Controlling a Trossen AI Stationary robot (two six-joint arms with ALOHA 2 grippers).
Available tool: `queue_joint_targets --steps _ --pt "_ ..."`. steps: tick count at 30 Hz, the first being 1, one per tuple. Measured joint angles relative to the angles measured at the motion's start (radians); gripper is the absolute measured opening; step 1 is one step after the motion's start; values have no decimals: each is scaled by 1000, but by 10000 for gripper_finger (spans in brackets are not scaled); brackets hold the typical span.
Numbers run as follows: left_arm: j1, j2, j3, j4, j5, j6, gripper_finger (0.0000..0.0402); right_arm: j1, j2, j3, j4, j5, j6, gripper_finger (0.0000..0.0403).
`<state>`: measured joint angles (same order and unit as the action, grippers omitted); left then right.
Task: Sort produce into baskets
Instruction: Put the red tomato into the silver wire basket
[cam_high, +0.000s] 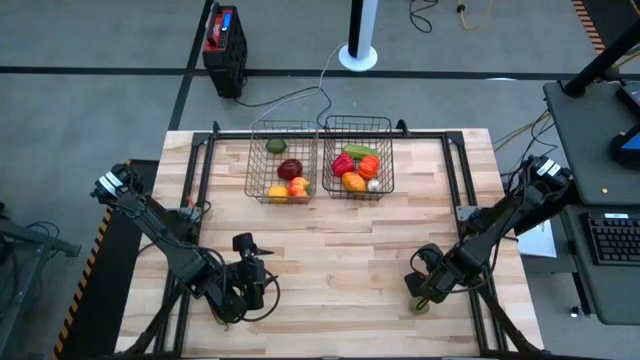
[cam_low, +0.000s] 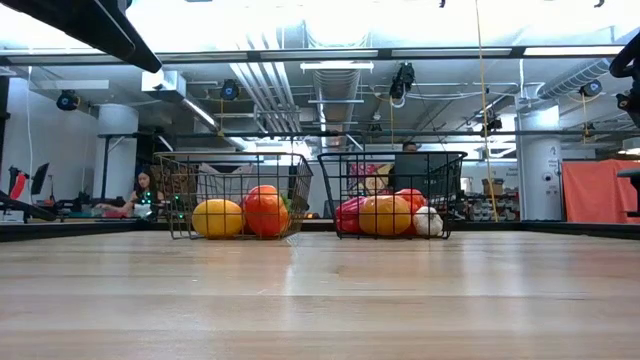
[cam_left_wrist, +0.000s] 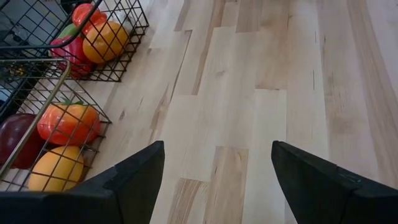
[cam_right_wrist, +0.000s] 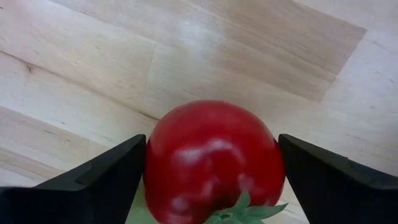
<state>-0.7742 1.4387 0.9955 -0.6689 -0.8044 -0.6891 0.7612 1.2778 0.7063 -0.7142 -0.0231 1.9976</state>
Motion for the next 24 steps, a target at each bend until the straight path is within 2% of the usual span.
queue_joint_targets --steps 7,13,19,24 --pt "0 0 0 0 0 0 278 0 0 0 -3 0 -5 307" --pt "0 0 -1 0 -2 0 278 -2 -4 0 -10 2 -19 319" --pt "0 0 -1 2 -26 0 278 -16 -24 11 -19 52 -42 309" --pt "1 0 -1 5 -27 0 278 -62 -28 42 -40 118 -126 312"
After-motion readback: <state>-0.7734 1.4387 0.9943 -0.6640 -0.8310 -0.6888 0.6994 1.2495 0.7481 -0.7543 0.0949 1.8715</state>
